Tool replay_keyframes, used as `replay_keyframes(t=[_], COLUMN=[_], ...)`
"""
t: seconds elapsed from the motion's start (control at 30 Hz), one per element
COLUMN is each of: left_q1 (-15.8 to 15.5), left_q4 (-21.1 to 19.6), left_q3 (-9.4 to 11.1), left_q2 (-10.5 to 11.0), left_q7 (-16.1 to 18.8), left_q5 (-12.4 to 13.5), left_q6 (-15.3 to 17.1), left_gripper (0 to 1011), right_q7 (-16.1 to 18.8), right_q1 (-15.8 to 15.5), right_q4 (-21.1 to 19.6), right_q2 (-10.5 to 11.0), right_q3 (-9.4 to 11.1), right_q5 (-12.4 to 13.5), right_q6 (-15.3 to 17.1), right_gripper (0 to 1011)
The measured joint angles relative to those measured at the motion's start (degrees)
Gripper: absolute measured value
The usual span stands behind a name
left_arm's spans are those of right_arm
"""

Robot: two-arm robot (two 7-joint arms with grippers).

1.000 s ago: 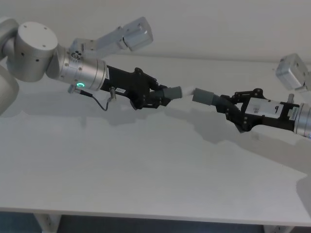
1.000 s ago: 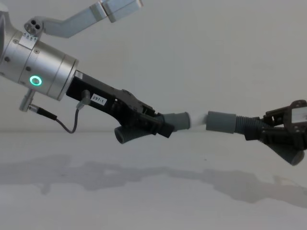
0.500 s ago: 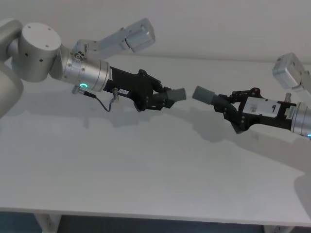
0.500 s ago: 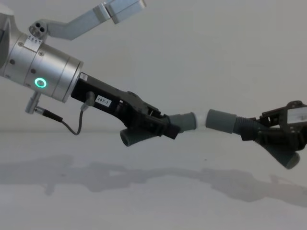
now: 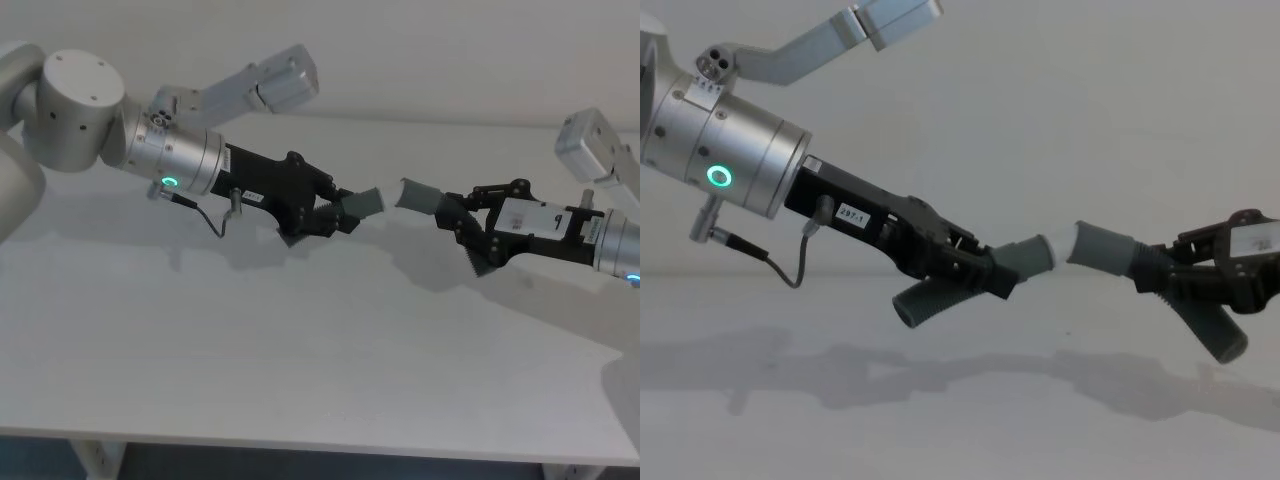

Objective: Use both hands to pick up one end of the pipe from the table, align the ends, and insert them.

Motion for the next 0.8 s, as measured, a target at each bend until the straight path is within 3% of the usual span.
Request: replay_keyframes(t=[0.8], left_q1=[-0.53], left_q4=[-0.90], left_q3=[0.98], left_q2=[0.86], left_q7=[0.49], left_q5=[0.10], left_q6=[1.06], left_gripper=[347], right_q7=[-0.15], right_q1=[0.29], right_q4=[0.00], right_q2=[0.29], right_q3=[-0.53], right_q5=[0.25], right_q6=[-0.76], right_gripper=[244])
